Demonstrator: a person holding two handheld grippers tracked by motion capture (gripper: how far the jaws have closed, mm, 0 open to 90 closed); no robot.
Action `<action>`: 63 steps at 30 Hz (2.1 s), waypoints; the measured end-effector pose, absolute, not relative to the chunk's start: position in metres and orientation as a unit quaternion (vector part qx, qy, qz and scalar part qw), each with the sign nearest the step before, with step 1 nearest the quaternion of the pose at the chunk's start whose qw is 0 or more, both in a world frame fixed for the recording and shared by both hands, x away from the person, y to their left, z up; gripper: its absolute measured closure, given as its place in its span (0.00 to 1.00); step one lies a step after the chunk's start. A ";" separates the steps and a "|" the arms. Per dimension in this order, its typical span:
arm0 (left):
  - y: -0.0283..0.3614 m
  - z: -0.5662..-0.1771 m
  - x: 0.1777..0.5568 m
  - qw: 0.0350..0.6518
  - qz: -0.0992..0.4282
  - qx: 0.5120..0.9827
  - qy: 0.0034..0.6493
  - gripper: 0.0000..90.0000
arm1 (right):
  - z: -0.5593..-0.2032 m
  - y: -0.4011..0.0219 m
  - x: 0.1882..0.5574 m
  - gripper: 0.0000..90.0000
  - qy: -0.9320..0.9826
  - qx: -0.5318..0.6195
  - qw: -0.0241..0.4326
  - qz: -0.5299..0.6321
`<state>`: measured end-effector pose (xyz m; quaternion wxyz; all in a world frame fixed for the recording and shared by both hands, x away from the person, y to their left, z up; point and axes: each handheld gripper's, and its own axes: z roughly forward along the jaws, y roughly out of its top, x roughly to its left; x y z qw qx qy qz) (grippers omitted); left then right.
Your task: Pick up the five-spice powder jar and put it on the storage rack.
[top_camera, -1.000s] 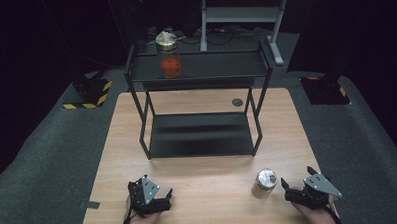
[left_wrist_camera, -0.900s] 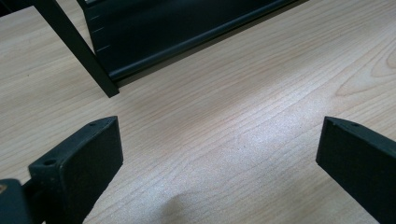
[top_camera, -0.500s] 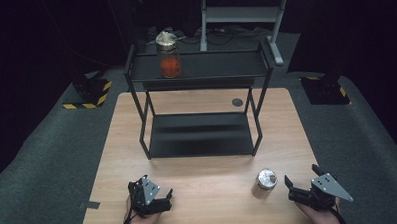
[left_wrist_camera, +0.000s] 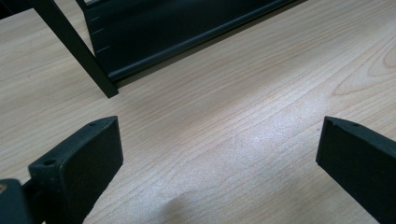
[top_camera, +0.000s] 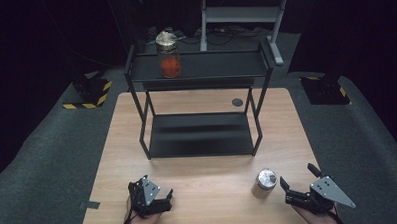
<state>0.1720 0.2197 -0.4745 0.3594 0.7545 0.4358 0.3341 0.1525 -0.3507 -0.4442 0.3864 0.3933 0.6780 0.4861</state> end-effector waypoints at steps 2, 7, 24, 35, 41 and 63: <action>0.220 -0.475 0.172 0.360 0.334 0.755 0.435 0.01 | -0.444 -0.349 0.152 0.00 0.678 0.390 0.384 0.491; 0.220 -0.475 0.172 0.360 0.334 0.754 0.436 0.01 | -0.443 -0.344 0.151 0.00 0.681 0.382 0.377 0.498; 0.220 -0.475 0.171 0.361 0.335 0.754 0.434 0.01 | -0.446 -0.323 0.151 0.00 0.686 0.371 0.356 0.515; 0.220 -0.475 0.171 0.360 0.336 0.757 0.430 0.01 | -0.457 -0.305 0.154 0.00 0.691 0.372 0.349 0.512; 0.220 -0.475 0.171 0.361 0.335 0.757 0.430 0.01 | -0.462 -0.297 0.157 0.00 0.692 0.375 0.350 0.508; 0.222 -0.475 0.171 0.364 0.334 0.754 0.432 0.01 | -0.475 -0.285 0.164 0.15 0.689 0.391 0.350 0.500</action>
